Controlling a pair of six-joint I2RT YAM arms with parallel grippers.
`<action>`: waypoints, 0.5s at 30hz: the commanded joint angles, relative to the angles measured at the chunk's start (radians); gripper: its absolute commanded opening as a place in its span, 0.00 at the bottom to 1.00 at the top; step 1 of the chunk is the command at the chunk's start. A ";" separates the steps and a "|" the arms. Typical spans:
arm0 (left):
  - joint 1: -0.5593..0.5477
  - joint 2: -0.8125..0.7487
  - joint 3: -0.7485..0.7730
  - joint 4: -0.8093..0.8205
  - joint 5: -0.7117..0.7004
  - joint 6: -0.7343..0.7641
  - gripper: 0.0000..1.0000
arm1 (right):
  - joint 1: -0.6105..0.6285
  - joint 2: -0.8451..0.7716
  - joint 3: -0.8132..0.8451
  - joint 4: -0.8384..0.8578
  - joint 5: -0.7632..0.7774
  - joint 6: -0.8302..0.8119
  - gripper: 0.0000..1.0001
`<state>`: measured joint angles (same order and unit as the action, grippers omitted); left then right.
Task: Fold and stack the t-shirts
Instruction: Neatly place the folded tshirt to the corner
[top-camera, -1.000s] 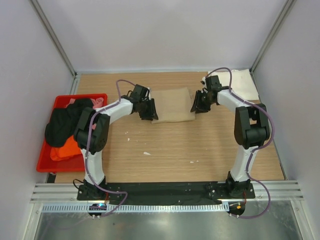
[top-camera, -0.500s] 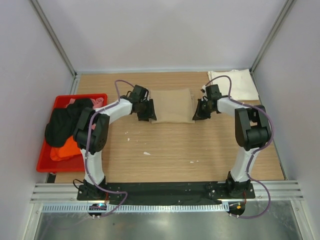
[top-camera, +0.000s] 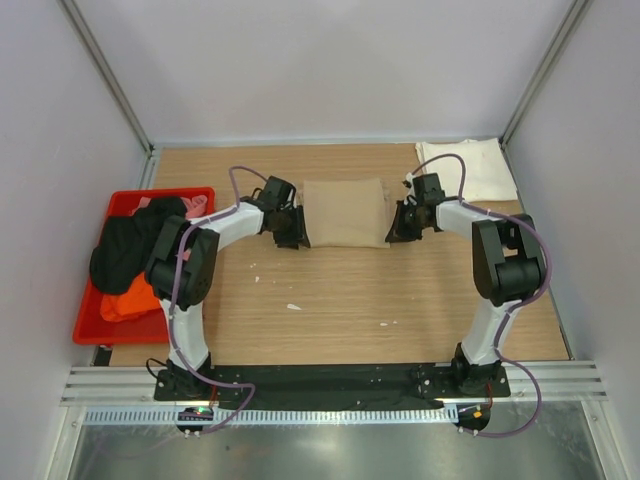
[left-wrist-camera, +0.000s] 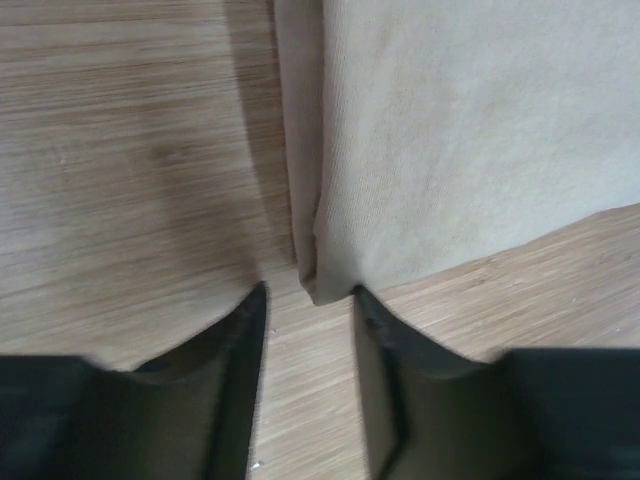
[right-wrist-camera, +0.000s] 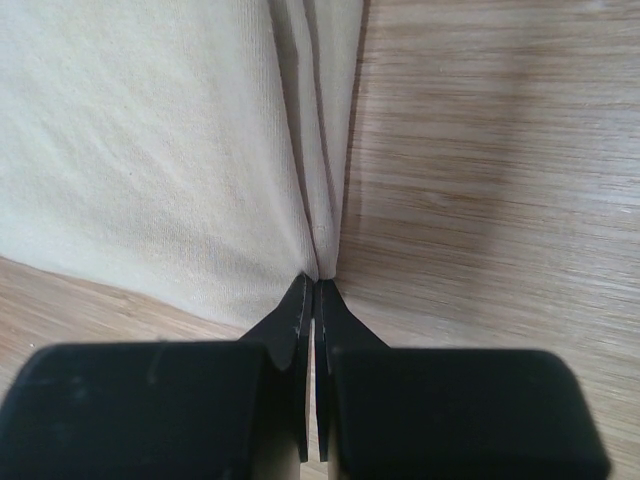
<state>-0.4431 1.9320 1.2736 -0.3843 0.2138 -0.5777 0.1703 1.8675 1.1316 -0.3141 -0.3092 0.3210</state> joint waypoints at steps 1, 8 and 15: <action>0.004 0.025 0.001 0.073 0.051 -0.001 0.35 | 0.001 -0.047 -0.027 0.015 0.022 -0.003 0.01; 0.003 -0.002 -0.005 -0.005 0.003 -0.046 0.00 | 0.003 -0.140 -0.120 0.012 0.012 0.029 0.01; -0.023 -0.143 -0.132 -0.057 -0.045 -0.071 0.00 | 0.023 -0.295 -0.279 0.013 0.025 0.113 0.01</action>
<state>-0.4541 1.8683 1.1786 -0.3874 0.2138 -0.6373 0.1825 1.6474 0.9005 -0.2878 -0.3099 0.3950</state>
